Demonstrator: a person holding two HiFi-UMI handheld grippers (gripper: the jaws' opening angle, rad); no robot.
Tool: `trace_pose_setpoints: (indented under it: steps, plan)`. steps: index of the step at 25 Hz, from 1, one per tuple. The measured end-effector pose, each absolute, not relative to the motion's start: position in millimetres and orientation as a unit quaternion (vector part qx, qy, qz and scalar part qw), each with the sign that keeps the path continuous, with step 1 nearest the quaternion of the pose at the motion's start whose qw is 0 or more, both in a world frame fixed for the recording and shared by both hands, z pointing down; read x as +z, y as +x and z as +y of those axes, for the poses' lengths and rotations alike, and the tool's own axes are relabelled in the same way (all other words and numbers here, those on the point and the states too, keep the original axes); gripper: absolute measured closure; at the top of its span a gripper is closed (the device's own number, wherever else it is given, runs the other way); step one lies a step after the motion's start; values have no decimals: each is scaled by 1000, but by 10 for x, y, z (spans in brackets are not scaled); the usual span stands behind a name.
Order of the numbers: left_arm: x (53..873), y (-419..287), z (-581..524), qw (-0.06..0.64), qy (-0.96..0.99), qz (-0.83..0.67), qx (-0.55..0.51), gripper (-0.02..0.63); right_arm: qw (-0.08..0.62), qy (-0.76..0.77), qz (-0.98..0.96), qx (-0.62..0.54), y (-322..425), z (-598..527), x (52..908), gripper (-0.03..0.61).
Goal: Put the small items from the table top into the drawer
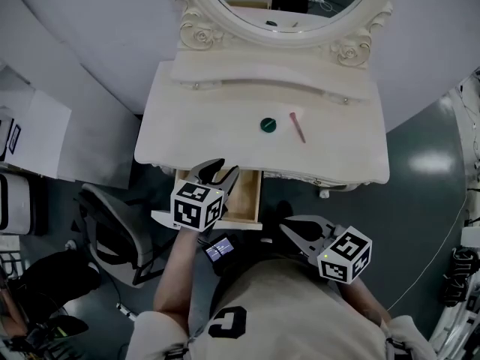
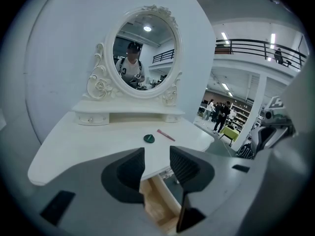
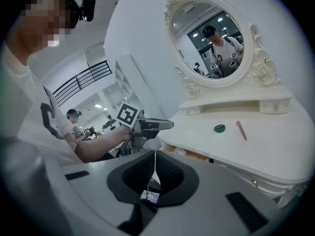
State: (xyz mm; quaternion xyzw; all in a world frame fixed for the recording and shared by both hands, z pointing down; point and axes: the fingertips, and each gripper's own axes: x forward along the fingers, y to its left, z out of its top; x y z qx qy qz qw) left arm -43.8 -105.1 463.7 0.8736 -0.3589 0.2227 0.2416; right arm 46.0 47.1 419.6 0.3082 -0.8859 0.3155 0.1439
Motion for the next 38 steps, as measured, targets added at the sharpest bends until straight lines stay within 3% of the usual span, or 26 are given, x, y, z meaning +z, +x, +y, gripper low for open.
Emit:
trace_pose_setpoints:
  steps: [22,38]
  plan:
    - [4761,493,-1545,191,886,-304,294,408,115,299,-874,366,880,313,4370,549]
    - [5029,651,-1814,199,873,-307,323,408,108,313,-864,378,1086,243,4385,549]
